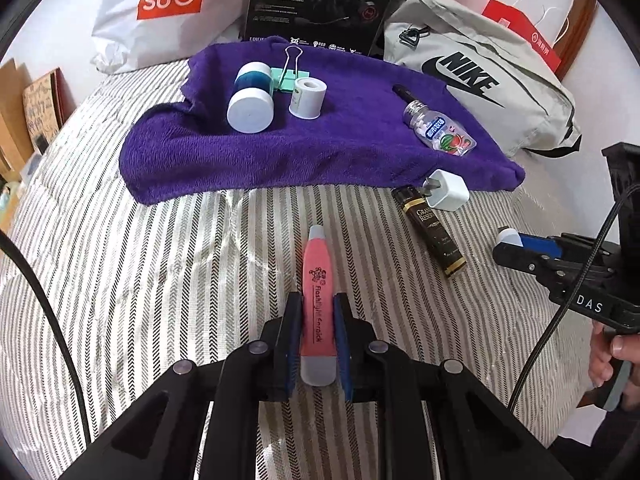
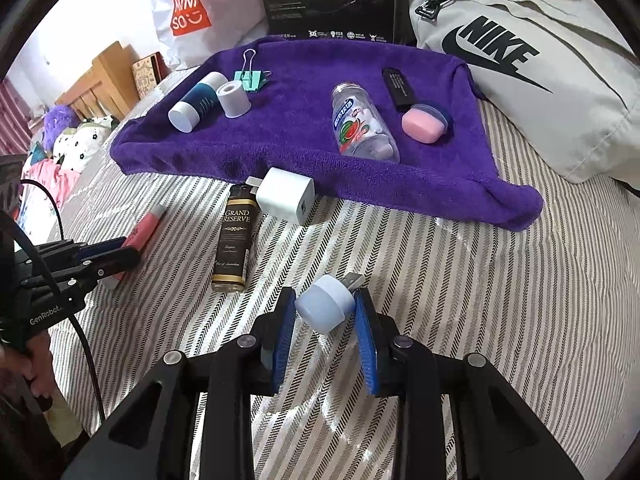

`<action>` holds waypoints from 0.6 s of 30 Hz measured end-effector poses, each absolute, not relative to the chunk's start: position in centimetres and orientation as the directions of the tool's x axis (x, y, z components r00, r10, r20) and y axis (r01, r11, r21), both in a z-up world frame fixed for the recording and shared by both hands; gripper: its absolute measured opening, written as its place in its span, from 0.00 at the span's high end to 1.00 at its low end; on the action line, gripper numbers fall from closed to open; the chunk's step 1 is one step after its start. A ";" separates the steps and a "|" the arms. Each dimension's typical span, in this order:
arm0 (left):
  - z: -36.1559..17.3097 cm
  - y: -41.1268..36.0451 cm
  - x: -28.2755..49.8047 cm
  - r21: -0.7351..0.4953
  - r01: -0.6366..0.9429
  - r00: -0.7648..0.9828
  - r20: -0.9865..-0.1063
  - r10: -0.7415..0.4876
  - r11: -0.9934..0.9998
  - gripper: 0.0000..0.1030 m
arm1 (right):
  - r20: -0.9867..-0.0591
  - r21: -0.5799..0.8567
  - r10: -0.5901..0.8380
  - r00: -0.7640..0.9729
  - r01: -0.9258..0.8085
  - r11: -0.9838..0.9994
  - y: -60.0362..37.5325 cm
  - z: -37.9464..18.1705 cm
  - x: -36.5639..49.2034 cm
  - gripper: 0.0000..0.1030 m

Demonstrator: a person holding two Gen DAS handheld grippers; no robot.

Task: Organize rigid objects
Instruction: 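Carry the pink tube with the left tool while the right tool carries the white cap over the towel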

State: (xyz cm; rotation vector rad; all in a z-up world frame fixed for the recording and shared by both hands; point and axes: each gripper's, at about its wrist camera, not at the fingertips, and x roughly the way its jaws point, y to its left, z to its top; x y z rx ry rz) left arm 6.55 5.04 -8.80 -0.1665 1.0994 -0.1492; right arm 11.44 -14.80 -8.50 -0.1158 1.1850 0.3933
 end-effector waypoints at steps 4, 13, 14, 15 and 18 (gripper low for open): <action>-8.7 3.8 6.6 -0.131 0.056 0.440 -0.887 -0.142 0.990 0.85 | -0.914 0.137 0.260 0.312 -0.364 0.921 -14.8 -8.5 11.3 0.71; -8.8 2.2 8.2 0.001 0.073 0.430 -0.902 -0.030 0.997 0.83 | -0.914 0.170 0.288 0.287 -0.374 0.912 -15.0 -9.2 11.1 0.71; -8.8 2.2 8.4 0.010 0.074 0.427 -0.904 -0.023 0.997 0.82 | -0.914 0.170 0.288 0.287 -0.374 0.912 -15.0 -9.2 11.1 0.71; -8.8 2.1 8.6 0.019 0.078 0.424 -0.906 -0.016 0.997 0.82 | -0.914 0.171 0.289 0.286 -0.375 0.911 -15.0 -9.2 11.1 0.71; -9.0 2.0 9.3 0.031 0.081 0.419 -0.908 -0.005 0.996 0.81 | -0.910 0.184 0.300 0.287 -0.369 0.911 -15.2 -9.2 11.1 0.71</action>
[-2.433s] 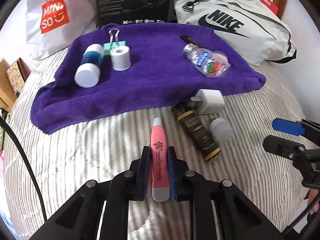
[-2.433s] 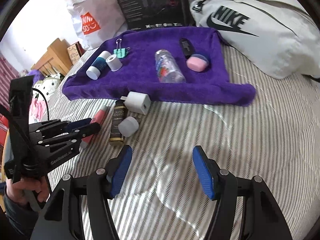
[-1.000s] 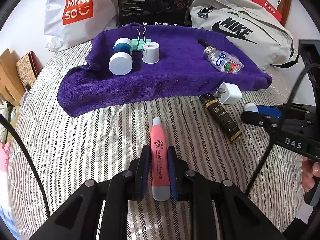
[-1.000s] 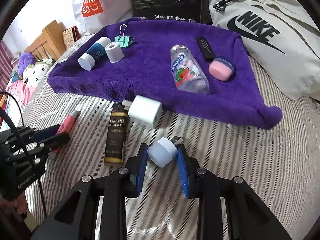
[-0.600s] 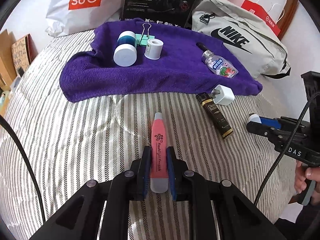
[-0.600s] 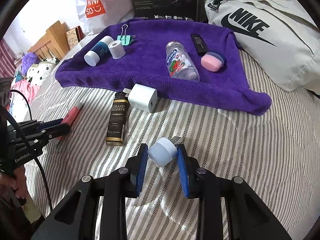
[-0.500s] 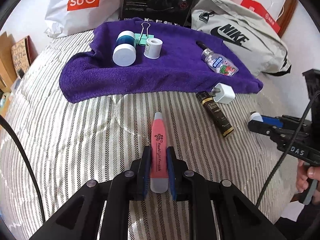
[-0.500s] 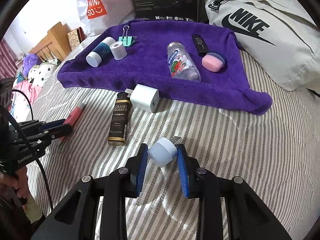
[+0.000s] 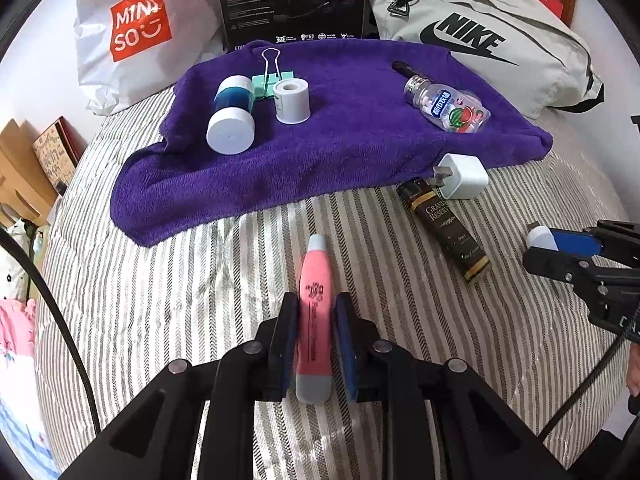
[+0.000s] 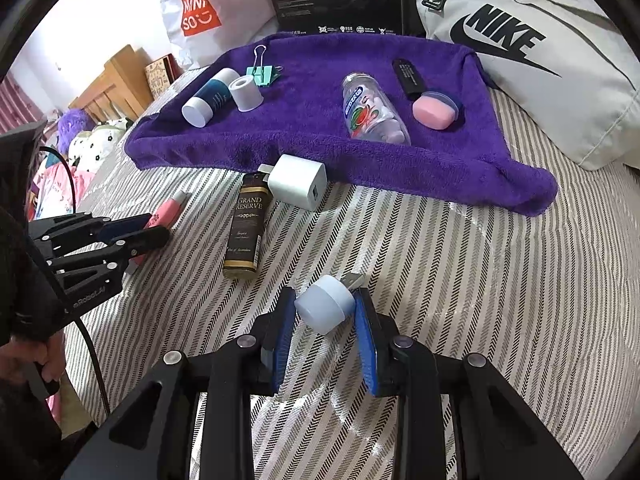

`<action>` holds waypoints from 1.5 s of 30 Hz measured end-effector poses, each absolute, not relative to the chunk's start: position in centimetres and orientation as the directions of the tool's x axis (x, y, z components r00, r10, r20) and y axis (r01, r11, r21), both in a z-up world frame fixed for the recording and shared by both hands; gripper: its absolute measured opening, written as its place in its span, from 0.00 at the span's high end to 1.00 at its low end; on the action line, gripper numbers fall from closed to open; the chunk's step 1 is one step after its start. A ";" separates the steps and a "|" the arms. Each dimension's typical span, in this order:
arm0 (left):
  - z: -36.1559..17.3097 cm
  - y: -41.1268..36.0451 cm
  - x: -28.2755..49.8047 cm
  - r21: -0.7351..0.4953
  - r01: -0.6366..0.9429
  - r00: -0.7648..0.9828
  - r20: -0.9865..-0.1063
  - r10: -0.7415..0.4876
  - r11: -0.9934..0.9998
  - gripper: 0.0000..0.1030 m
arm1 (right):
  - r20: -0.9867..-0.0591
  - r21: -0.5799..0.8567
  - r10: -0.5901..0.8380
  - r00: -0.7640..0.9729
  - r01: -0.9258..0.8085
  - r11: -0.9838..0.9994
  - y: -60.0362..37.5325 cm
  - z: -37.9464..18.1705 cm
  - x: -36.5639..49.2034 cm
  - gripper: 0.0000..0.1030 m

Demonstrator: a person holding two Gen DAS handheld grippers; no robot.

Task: Organize rigid objects
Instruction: 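Carry the pink tube with the left tool while the right tool carries the white cap over the towel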

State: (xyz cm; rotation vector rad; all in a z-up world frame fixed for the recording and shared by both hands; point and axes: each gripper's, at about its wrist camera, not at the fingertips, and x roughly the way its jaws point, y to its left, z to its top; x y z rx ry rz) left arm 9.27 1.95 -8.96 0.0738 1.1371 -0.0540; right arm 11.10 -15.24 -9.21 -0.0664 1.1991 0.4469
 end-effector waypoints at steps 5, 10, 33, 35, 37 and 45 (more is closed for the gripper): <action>-9.2 2.1 9.2 0.027 0.073 0.439 -0.898 -0.008 0.997 0.82 | -0.904 0.188 0.309 0.296 -0.373 0.908 -15.5 -8.7 10.8 0.71; -9.2 2.2 8.8 0.024 0.076 0.450 -0.893 -0.013 0.997 0.83 | -0.904 0.175 0.302 0.303 -0.383 0.907 -15.3 -8.4 10.6 0.71; -4.0 4.4 12.0 -0.108 0.134 0.518 -0.840 -0.162 0.985 0.84 | -0.857 0.160 0.346 0.383 -0.439 0.884 -14.4 -3.3 14.0 0.71; -3.6 4.3 12.9 -0.111 0.140 0.523 -0.835 -0.169 0.984 0.83 | -0.851 0.163 0.352 0.390 -0.441 0.883 -14.4 -2.9 15.1 0.71; -3.3 4.2 13.7 -0.117 0.140 0.528 -0.831 -0.174 0.983 0.84 | -0.847 0.161 0.353 0.399 -0.439 0.884 -14.4 -2.7 16.3 0.71; -3.6 4.5 16.0 -0.133 0.141 0.522 -0.832 -0.188 0.981 0.84 | -0.850 0.130 0.337 0.405 -0.457 0.880 -13.5 -2.9 21.5 0.71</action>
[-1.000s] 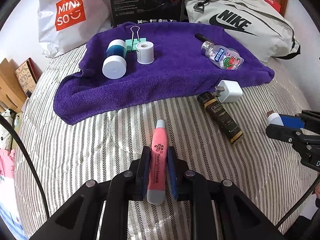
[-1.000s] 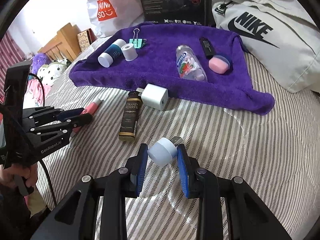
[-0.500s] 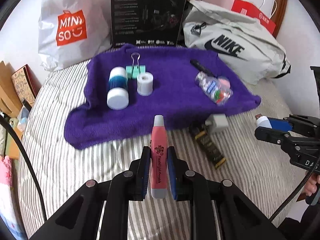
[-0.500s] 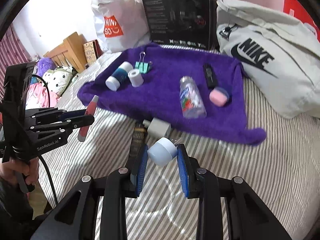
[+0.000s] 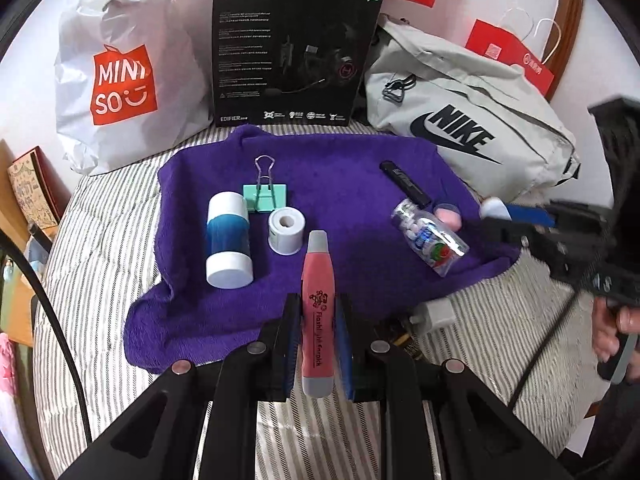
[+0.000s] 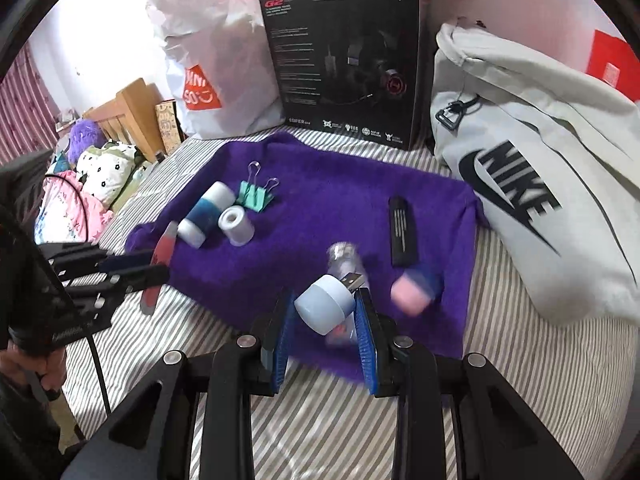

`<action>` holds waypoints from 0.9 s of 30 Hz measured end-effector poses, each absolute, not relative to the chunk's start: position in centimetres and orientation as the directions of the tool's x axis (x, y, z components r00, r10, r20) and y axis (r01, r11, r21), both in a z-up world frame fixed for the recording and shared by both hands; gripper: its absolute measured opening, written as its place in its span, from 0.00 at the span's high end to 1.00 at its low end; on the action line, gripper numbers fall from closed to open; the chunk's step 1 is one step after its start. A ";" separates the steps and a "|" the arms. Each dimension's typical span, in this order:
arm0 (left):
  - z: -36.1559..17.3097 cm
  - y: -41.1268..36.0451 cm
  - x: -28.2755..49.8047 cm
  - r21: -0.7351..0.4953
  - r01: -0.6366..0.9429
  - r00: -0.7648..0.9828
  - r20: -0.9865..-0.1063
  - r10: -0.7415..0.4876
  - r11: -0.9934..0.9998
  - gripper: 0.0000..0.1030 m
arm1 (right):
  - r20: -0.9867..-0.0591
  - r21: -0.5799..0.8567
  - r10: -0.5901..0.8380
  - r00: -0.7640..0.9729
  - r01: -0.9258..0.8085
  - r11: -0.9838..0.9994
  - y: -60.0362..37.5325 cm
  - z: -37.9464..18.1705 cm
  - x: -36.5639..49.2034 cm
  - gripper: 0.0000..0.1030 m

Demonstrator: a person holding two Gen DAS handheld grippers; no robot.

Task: Organize rigid objects
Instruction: 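Carry the pink tube with the left tool while the right tool carries the white cap over the towel, then release the white cap onto the towel with the right tool while the left tool releases the pink tube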

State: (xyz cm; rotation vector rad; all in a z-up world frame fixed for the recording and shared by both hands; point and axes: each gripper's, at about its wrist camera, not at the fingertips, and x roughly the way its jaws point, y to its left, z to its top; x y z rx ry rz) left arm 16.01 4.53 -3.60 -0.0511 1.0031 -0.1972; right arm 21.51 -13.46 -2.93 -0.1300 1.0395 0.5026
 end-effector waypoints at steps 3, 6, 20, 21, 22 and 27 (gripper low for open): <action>-3.8 4.9 16.4 -0.134 0.134 0.519 -0.834 -0.185 0.982 0.84 | -0.853 0.122 0.331 0.403 -0.463 0.878 -12.9 -3.6 23.8 0.71; -3.9 5.3 16.8 -0.141 0.125 0.517 -0.836 -0.186 0.982 0.84 | -0.858 0.118 0.325 0.398 -0.464 0.878 -12.1 -4.5 26.2 0.71; -4.6 7.2 17.9 -0.153 0.106 0.499 -0.846 -0.186 0.982 0.84 | -0.914 0.101 0.259 0.311 -0.444 0.890 -9.2 -10.8 32.5 0.71; -4.7 7.2 17.9 -0.154 0.104 0.498 -0.847 -0.185 0.983 0.84 | -0.916 0.099 0.256 0.308 -0.445 0.890 -9.1 -11.0 32.6 0.71; -4.8 7.3 17.9 -0.155 0.103 0.499 -0.847 -0.186 0.982 0.84 | -0.919 0.095 0.251 0.303 -0.447 0.889 -9.0 -11.1 32.6 0.71; -4.9 7.5 17.9 -0.161 0.098 0.493 -0.849 -0.188 0.982 0.84 | -0.924 0.064 0.232 0.305 -0.474 0.878 -8.5 -11.1 32.5 0.69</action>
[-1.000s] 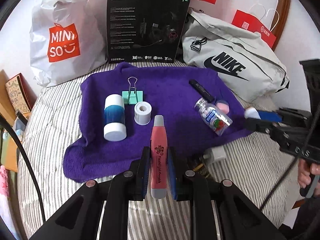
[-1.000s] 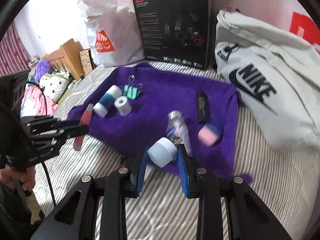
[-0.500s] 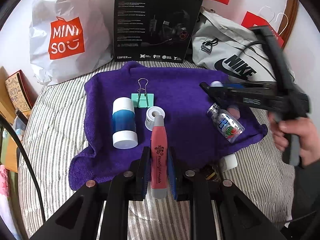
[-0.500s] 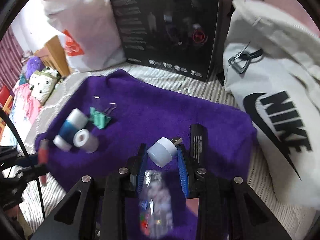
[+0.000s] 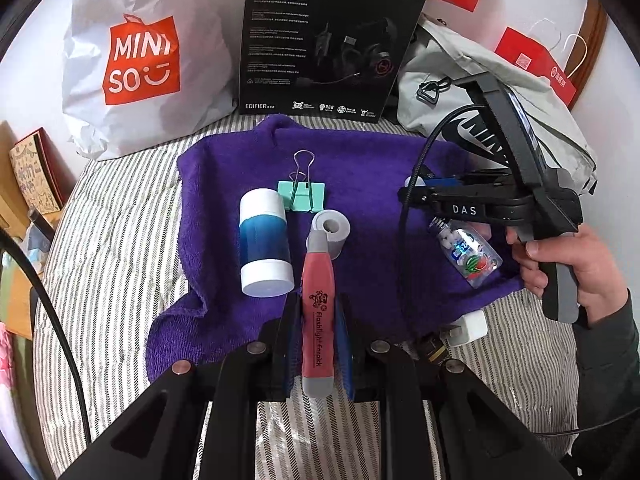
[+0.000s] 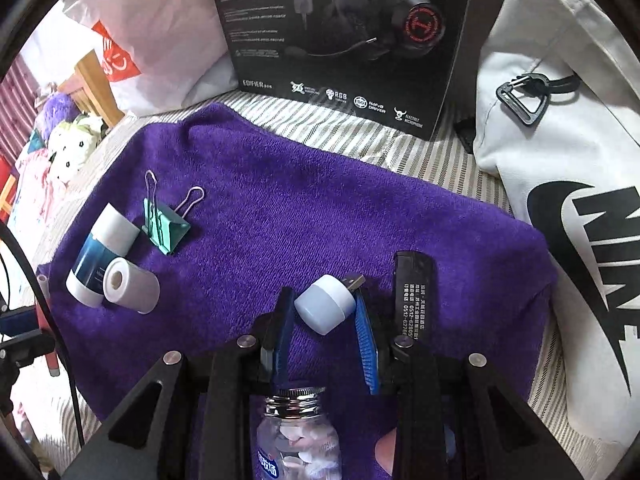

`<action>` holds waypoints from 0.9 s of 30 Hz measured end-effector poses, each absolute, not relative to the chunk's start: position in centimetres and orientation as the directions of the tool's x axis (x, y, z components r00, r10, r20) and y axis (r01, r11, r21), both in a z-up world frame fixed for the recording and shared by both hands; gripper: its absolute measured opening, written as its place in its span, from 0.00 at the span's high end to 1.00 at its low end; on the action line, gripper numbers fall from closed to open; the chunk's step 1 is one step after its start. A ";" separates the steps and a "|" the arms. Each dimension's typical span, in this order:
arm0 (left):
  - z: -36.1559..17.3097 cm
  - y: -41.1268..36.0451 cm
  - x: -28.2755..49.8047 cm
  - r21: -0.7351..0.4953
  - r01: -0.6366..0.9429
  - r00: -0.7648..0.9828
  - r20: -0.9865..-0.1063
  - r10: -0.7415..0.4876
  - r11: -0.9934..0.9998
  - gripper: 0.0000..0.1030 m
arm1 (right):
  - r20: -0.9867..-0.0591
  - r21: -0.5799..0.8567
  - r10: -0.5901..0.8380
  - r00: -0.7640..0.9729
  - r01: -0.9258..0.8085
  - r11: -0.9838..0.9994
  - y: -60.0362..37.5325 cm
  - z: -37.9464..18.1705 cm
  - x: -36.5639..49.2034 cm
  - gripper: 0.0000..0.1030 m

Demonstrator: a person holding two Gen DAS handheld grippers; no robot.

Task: Organize rigid objects
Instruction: 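Release the white cap onto the towel with the right tool while the left tool releases the pink tube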

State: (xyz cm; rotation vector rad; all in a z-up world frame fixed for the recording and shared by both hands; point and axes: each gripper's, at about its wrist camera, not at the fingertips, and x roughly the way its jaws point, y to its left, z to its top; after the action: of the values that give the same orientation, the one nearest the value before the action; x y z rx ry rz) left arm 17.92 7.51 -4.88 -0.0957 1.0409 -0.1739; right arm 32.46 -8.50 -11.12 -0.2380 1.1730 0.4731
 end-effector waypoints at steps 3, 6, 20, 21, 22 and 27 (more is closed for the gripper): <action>-4.8 7.4 17.9 -0.165 0.103 0.494 -0.848 -0.194 0.981 0.84 | -0.928 0.064 0.233 0.291 -0.489 0.870 -8.4 -11.1 32.4 0.58; -4.9 7.2 18.0 -0.163 0.108 0.485 -0.853 -0.195 0.981 0.84 | -0.932 0.040 0.210 0.296 -0.491 0.870 -8.6 -10.8 31.8 0.54; -5.3 4.4 20.7 -0.199 0.196 0.443 -0.856 -0.268 0.960 0.83 | -0.888 0.063 0.240 0.393 -0.414 0.908 -14.2 -5.6 26.9 0.51; -5.4 4.2 20.9 -0.195 0.201 0.439 -0.858 -0.266 0.960 0.84 | -0.886 0.063 0.239 0.396 -0.408 0.911 -14.7 -5.4 26.3 0.51; -5.5 3.8 21.1 -0.188 0.207 0.434 -0.862 -0.262 0.960 0.84 | -0.885 0.066 0.238 0.401 -0.398 0.915 -15.2 -5.2 25.7 0.51; -6.7 2.9 22.5 -0.171 0.219 0.397 -0.884 -0.248 0.961 0.84 | -0.878 0.097 0.253 0.406 -0.369 0.925 -17.2 -4.4 23.2 0.51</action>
State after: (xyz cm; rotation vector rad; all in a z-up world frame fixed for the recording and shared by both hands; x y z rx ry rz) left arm 22.51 2.86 -6.73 -0.0281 1.1239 -0.2959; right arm 23.17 -17.20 -4.45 -0.1188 1.0847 0.3935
